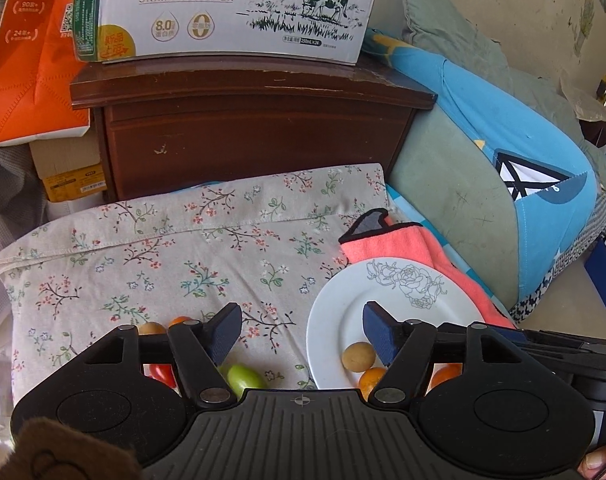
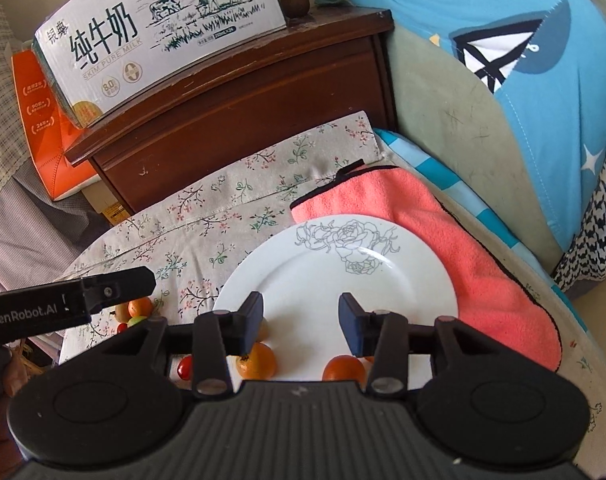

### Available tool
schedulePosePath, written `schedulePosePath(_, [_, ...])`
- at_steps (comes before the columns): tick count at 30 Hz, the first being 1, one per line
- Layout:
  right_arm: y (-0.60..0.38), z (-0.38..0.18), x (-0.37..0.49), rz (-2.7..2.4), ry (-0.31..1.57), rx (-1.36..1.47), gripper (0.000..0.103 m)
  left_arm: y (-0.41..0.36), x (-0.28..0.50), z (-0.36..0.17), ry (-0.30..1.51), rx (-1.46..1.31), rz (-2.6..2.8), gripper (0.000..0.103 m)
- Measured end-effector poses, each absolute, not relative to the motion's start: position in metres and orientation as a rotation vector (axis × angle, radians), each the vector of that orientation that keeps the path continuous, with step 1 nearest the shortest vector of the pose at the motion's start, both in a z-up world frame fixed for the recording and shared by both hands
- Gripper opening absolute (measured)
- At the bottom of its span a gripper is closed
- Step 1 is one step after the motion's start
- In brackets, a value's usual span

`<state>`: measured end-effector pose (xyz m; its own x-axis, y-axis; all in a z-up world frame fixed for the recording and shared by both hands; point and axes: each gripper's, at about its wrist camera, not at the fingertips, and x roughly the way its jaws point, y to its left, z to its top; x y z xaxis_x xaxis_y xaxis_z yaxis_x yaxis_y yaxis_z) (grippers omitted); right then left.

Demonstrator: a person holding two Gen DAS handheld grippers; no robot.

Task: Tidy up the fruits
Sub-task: 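Move both tools back over the fruit pile toward the green apples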

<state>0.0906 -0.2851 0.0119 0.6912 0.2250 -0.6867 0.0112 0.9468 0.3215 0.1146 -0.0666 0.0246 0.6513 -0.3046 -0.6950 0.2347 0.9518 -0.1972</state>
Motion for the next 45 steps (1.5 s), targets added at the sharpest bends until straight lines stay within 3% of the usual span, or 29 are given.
schedulePosePath(13, [-0.243, 0.01, 0.08, 0.289, 0.813, 0.228, 0.043, -0.016, 0.096, 0.026, 0.828, -0.11, -0.228, 0.08])
schedulePosePath(38, [-0.163, -0.024, 0.081, 0.49, 0.9, 0.041, 0.043, 0.028, 0.089, -0.003, 0.938, -0.139, -0.12, 0.08])
schedulePosePath(45, [-0.152, -0.031, 0.084, 0.495, 0.902, 0.011, 0.037, 0.033, 0.089, -0.008, 0.952, -0.148, -0.115, 0.08])
